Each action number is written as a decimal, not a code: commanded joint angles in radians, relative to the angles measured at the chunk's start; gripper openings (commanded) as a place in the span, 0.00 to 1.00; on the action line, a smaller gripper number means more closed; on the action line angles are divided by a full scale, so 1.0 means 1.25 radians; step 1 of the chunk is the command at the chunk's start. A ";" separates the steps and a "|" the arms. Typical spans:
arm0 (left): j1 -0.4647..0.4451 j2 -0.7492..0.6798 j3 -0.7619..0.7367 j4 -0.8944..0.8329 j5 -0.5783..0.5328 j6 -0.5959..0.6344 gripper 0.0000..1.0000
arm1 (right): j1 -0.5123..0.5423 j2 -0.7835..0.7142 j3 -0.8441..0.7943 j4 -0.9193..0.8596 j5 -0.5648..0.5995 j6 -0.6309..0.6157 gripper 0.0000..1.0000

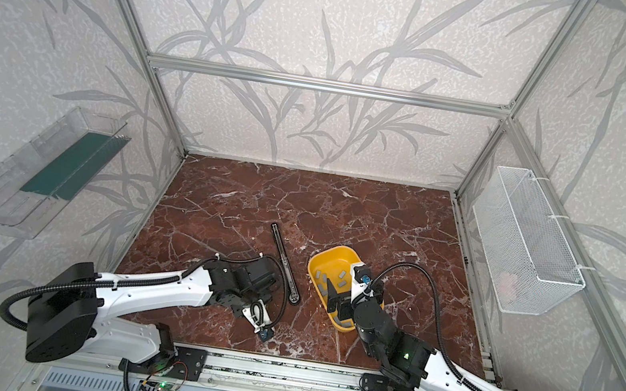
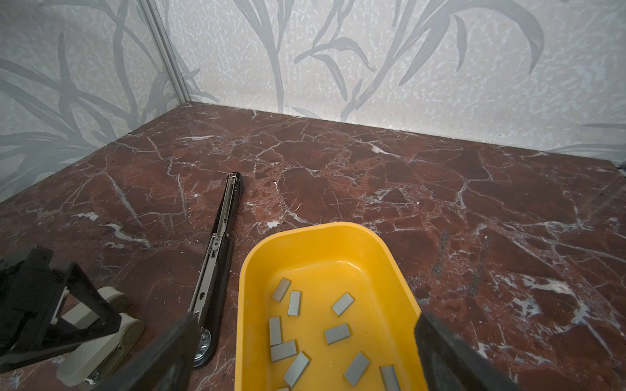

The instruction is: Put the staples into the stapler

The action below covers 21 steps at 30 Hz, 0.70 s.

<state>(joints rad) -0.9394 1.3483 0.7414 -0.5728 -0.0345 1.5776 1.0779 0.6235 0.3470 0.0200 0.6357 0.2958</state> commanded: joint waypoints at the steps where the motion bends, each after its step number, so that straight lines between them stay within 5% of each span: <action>1: -0.005 0.017 -0.006 0.008 -0.003 0.008 0.47 | -0.004 -0.022 0.019 -0.012 -0.012 0.010 0.99; 12: -0.008 0.060 0.024 -0.002 0.024 -0.004 0.36 | -0.003 -0.034 0.015 -0.014 -0.006 0.006 0.99; 21: -0.026 0.091 0.044 -0.011 0.031 -0.039 0.43 | -0.003 -0.034 0.016 -0.016 -0.004 -0.001 0.99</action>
<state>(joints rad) -0.9623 1.4502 0.7696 -0.5545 -0.0200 1.5398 1.0779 0.5892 0.3470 0.0097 0.6266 0.2981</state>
